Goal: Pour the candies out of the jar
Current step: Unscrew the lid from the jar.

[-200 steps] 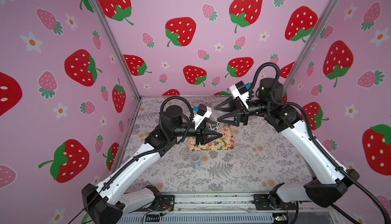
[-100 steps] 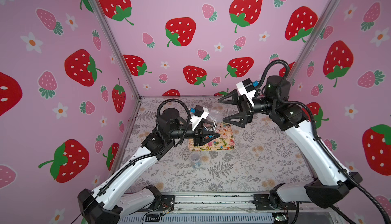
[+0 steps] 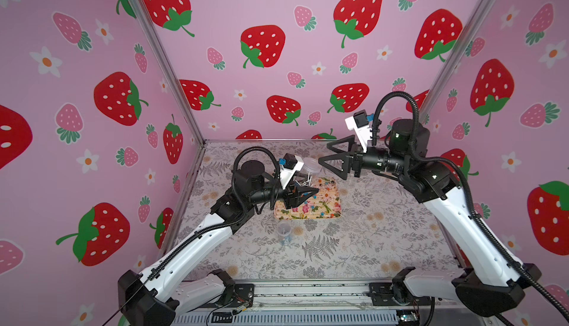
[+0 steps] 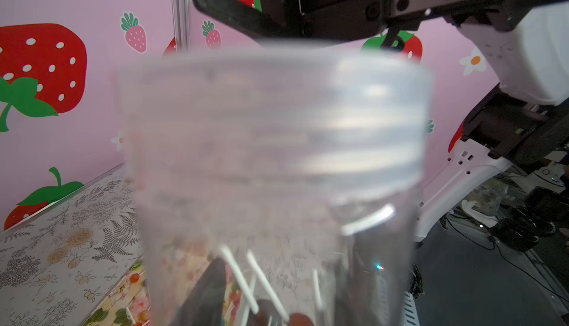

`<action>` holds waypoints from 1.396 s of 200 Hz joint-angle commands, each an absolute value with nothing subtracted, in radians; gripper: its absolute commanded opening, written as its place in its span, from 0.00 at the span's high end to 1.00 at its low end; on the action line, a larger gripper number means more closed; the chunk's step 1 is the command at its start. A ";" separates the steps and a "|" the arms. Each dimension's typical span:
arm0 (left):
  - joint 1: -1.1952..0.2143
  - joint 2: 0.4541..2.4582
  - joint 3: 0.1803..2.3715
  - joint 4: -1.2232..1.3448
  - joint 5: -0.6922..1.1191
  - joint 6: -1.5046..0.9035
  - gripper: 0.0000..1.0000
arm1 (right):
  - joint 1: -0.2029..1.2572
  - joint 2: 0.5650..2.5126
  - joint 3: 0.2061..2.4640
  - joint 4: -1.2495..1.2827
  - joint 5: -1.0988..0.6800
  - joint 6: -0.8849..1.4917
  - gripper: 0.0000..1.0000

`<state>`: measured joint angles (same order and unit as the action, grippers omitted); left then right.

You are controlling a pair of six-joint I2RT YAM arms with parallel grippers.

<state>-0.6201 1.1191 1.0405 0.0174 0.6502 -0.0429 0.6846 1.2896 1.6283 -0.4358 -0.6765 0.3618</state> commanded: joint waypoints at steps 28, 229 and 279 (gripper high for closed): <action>-0.618 1.108 1.074 0.032 0.630 -0.010 0.64 | 0.739 1.328 1.619 -0.458 -0.645 0.385 0.06; -0.618 1.127 1.099 0.032 0.724 -0.050 0.63 | 0.730 1.370 1.668 -0.450 -0.814 0.215 0.53; -0.618 1.135 1.124 0.058 0.877 -0.127 0.63 | 0.654 1.389 1.727 -0.414 -1.050 0.056 0.55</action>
<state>-0.6189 1.1427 1.0737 0.0269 0.7433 -0.0769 0.6849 1.3830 1.6653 -0.4717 -0.8959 0.2104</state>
